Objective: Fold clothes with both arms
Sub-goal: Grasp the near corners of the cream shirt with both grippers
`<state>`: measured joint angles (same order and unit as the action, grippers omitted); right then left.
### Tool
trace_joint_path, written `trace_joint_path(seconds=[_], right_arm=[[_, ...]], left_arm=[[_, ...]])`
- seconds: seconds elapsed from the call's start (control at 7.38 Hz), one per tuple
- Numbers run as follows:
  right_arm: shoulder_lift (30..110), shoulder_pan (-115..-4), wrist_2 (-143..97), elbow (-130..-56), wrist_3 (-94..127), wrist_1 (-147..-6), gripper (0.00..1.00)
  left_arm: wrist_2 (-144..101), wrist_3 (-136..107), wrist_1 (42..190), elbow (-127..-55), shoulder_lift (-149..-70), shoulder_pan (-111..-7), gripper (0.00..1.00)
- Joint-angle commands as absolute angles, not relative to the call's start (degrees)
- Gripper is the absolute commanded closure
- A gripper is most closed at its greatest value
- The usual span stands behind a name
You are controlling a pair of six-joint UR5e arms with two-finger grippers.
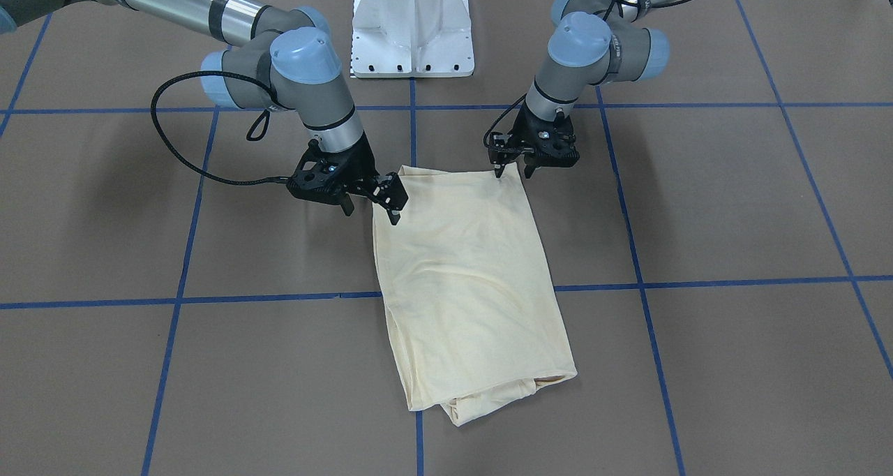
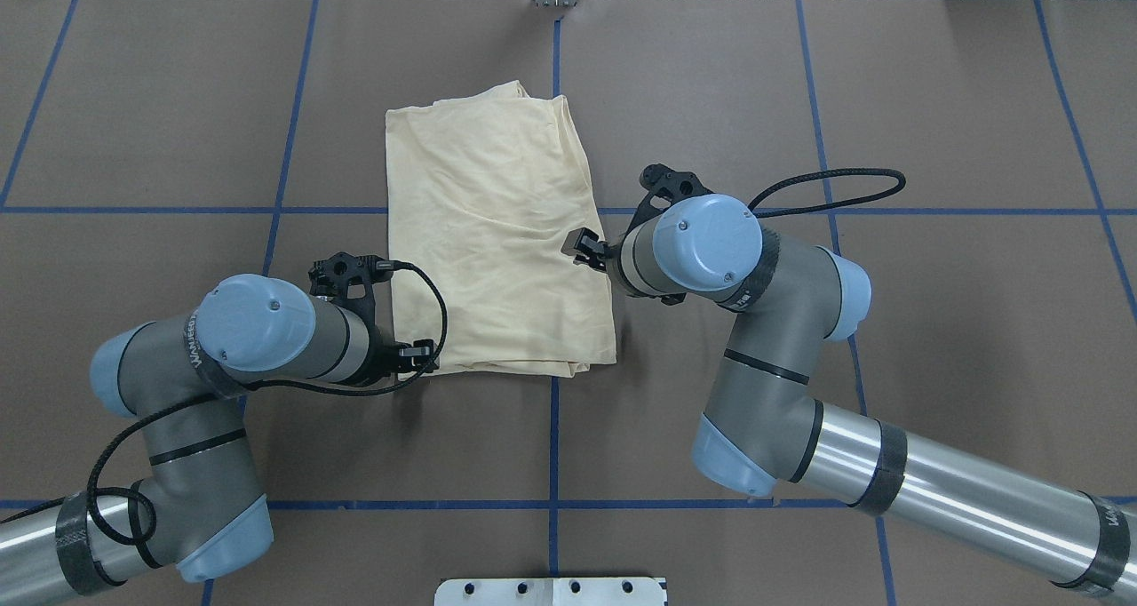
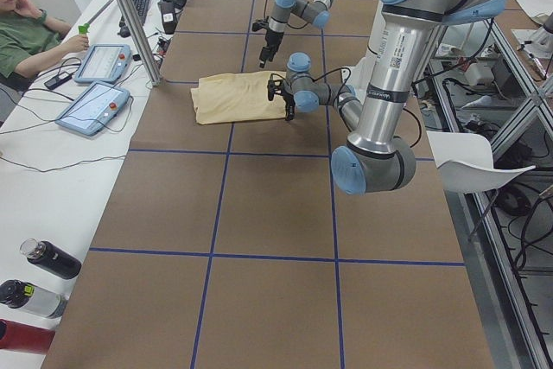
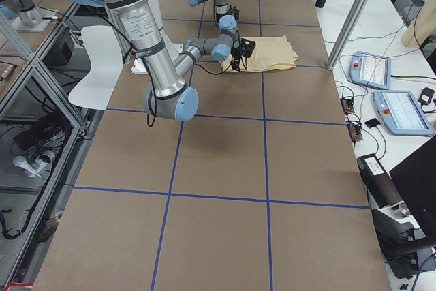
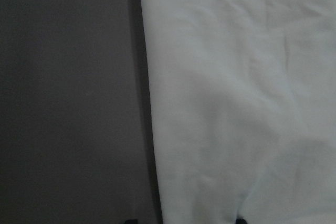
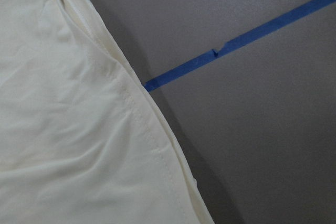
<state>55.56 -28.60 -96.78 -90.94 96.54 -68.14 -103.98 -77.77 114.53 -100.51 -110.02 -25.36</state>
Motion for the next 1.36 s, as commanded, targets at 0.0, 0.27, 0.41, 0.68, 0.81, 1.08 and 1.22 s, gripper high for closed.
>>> trace_joint_path(seconds=[0.0, 0.27, 0.41, 0.68, 0.81, 1.08, 1.22], right_arm=[[55.6, -28.6, -96.8, -90.8, 96.5, -68.1, 0.01], [55.7, -28.6, -96.9, -90.9, 96.5, -68.1, 0.01], [55.7, -28.6, -96.9, -90.9, 96.5, -68.1, 0.01], [55.6, -28.0, -96.8, -90.9, 96.8, -68.1, 0.01], [55.1, -28.0, -96.8, -91.7, 100.7, -71.2, 0.01], [54.4, -24.0, -96.9, -98.9, 109.4, -86.0, 0.06], [54.1, -21.7, -96.8, -99.1, 115.3, -87.5, 0.11]], left_arm=[[-104.7, -78.0, 114.6, -100.5, -110.3, -25.0, 0.56], [-104.7, -78.0, 114.5, -100.5, -110.5, -25.0, 0.86], [-104.6, -78.0, 114.5, -100.5, -110.4, -25.0, 1.0], [-104.4, -77.9, 114.5, -100.5, -110.1, -25.3, 1.0], [-104.4, -77.9, 114.5, -100.6, -110.2, -25.2, 1.0], [-104.4, -77.9, 114.5, -100.6, -110.4, -25.2, 1.0], [-104.4, -77.9, 114.5, -100.6, -110.4, -25.2, 1.0]])
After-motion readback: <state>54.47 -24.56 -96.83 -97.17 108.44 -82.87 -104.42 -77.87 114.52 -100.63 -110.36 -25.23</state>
